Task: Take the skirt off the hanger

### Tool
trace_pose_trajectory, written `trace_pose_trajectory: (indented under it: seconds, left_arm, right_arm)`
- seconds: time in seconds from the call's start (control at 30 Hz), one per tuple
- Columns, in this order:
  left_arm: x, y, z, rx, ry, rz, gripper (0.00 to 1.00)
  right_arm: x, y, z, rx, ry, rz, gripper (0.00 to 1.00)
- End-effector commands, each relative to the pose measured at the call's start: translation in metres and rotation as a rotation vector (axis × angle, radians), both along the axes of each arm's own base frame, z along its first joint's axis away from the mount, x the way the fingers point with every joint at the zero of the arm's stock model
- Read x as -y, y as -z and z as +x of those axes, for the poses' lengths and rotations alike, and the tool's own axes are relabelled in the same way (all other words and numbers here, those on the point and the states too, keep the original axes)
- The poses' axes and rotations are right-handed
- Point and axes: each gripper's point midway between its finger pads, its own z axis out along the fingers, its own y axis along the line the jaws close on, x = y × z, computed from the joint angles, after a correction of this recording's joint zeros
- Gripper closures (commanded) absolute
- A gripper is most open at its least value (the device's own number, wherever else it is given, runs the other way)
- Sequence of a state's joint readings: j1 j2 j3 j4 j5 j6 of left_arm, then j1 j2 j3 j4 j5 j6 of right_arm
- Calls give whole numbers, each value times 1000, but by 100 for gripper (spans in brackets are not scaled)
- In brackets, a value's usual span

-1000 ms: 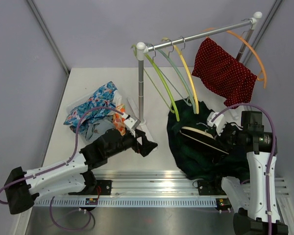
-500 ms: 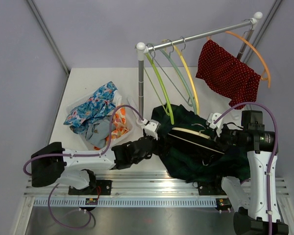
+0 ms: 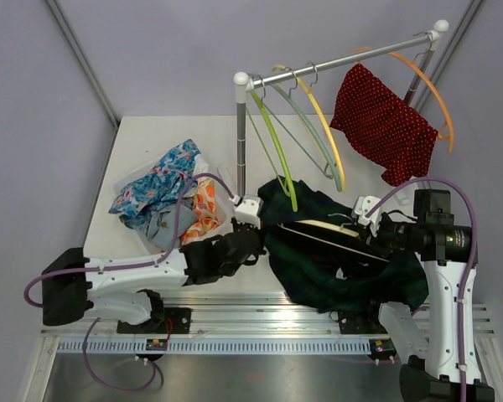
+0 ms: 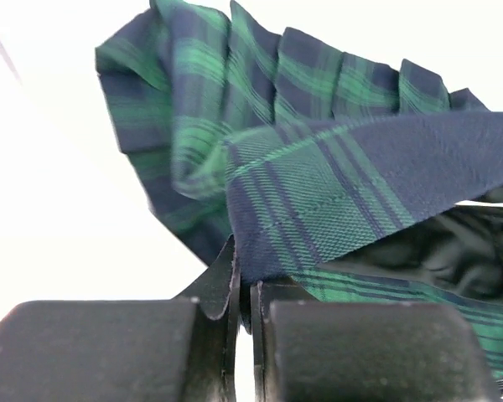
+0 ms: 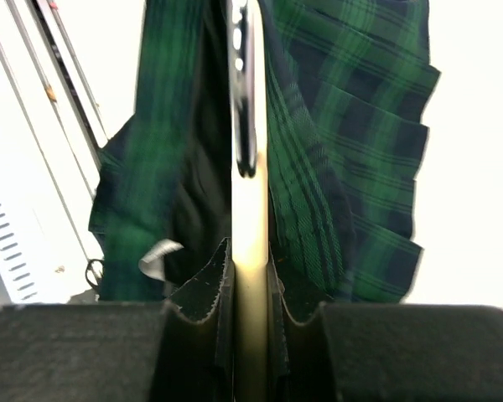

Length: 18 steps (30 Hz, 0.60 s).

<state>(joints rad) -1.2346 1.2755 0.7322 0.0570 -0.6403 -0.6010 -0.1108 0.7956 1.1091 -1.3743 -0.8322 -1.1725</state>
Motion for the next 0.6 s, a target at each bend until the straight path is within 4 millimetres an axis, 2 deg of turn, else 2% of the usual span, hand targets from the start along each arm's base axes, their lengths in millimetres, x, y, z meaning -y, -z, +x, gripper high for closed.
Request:
trace_pose_trajectory:
  seconds: [0.0,0.03,0.13,0.23,0.3,0.4,0.57]
  left_arm:
    - [-49,-60,21,111,-133,37,100]
    - [-62,-59,26,101,-139,93,100]
    - [-86,-51,30,59,-123,170,100]
    - [-95,-27,26,-9,-47,194,100]
    - [-112,-9,29,-49,-68,224,100]
    - [-129,2,32,-75,-91,222,100]
    - [-138,2,33,-82,-74,217,100]
  right_arm:
    - [4,-9,-4,45,-55,-57,100]
    - [5,-10,-4,50,-60,-69,100]
    - [3,-17,-1,64,-68,-58,100]
    - [-4,-30,0,88,-74,-9,100]
    - [-7,-39,1,114,-74,11,100]
    - [-13,-48,-3,125,-91,44,100]
    - [-22,-60,-7,137,-131,97,100]
